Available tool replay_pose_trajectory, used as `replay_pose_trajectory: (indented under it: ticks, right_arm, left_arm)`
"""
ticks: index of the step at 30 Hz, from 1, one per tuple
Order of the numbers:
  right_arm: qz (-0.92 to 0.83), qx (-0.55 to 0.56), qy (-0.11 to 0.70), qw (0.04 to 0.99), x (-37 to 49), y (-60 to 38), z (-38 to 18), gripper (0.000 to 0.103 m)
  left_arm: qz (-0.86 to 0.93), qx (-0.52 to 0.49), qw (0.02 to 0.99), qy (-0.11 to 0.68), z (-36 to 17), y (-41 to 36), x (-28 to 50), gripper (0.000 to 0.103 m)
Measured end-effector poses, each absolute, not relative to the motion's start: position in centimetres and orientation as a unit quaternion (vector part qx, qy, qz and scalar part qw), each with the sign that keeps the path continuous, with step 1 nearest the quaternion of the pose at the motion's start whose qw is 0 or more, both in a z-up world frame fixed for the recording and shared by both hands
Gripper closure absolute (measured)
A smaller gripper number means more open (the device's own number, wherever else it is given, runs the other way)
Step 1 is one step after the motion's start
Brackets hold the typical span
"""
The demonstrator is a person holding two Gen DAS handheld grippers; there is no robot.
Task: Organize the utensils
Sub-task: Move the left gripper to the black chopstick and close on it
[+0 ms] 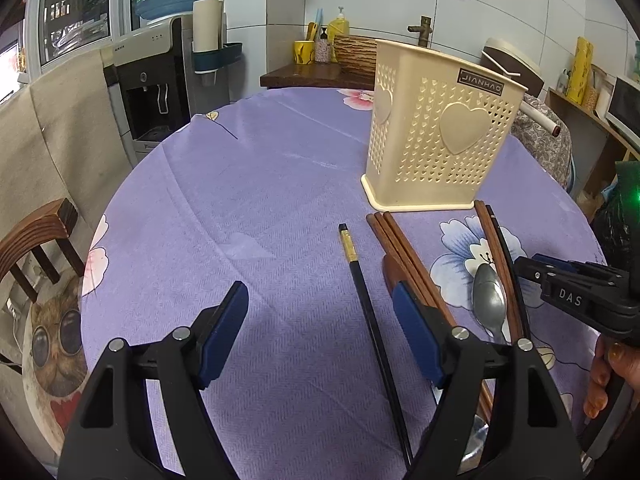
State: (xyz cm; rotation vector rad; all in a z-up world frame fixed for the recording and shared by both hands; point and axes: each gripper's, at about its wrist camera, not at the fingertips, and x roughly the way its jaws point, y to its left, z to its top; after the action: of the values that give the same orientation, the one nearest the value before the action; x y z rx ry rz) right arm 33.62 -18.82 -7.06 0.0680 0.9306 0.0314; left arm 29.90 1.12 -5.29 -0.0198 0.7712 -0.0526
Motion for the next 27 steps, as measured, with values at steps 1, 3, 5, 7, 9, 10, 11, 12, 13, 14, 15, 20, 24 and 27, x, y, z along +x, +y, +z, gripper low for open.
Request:
replay_pose_trajectory:
  ticks: [1,3,5,7,9,10,11,12,13,14,15,20,24,27]
  right_arm:
    - [0.013,0.033,0.442,0.896,33.7,-18.8,-7.0,0.08]
    - [0.016,0.036,0.445,0.895,34.0,-18.6,-6.9,0.083]
    - [0.02,0.039,0.449,0.893,34.2,-18.5,-6.9,0.083]
    - [0.019,0.033,0.449,0.893,34.3,-18.3,-7.0,0.083]
    - [0.02,0.04,0.451,0.891,34.5,-18.2,-7.0,0.084]
    - [0.019,0.037,0.45,0.892,34.7,-18.2,-7.0,0.085]
    - [0.016,0.031,0.449,0.893,34.8,-18.0,-7.0,0.085]
    - [0.013,0.027,0.447,0.894,35.0,-18.0,-7.0,0.086]
    - [0.012,0.026,0.446,0.895,35.1,-18.0,-7.0,0.087]
    - [0.009,0.025,0.446,0.894,35.5,-17.8,-7.1,0.089]
    - [0.007,0.029,0.456,0.89,36.1,-17.9,-7.6,0.091]
    - [0.004,0.036,0.449,0.893,37.6,-17.7,-7.7,0.092]
    - [0.006,0.043,0.448,0.893,38.2,-17.6,-7.9,0.093]
    - [0.014,0.046,0.448,0.893,38.4,-17.9,-7.9,0.093]
  left_arm:
    - [-0.025,-0.009,0.926,0.377,-5.3,1.1,30.0,0.029]
    - [-0.025,-0.008,0.925,0.38,-5.5,1.0,30.3,0.029]
    - [-0.024,-0.01,0.924,0.382,-5.6,1.0,30.5,0.029]
    - [-0.024,-0.011,0.924,0.383,-5.6,1.0,30.6,0.029]
    - [-0.023,-0.01,0.923,0.383,-5.6,1.0,30.7,0.029]
    - [-0.023,-0.01,0.923,0.384,-5.7,1.0,30.7,0.029]
    - [-0.022,-0.01,0.922,0.385,-5.8,1.0,30.8,0.029]
    - [-0.022,-0.011,0.922,0.387,-5.9,1.0,30.8,0.029]
    - [-0.021,-0.01,0.922,0.387,-5.9,1.1,30.9,0.029]
    - [-0.021,-0.009,0.921,0.388,-6.0,1.1,30.9,0.029]
    - [-0.021,-0.008,0.921,0.389,-6.1,1.1,30.9,0.029]
    - [-0.021,-0.006,0.918,0.396,-6.2,1.1,31.4,0.029]
    - [-0.027,0.001,0.915,0.403,-6.3,0.2,32.2,0.034]
    - [-0.023,0.019,0.907,0.42,-6.9,-0.7,33.4,0.052]
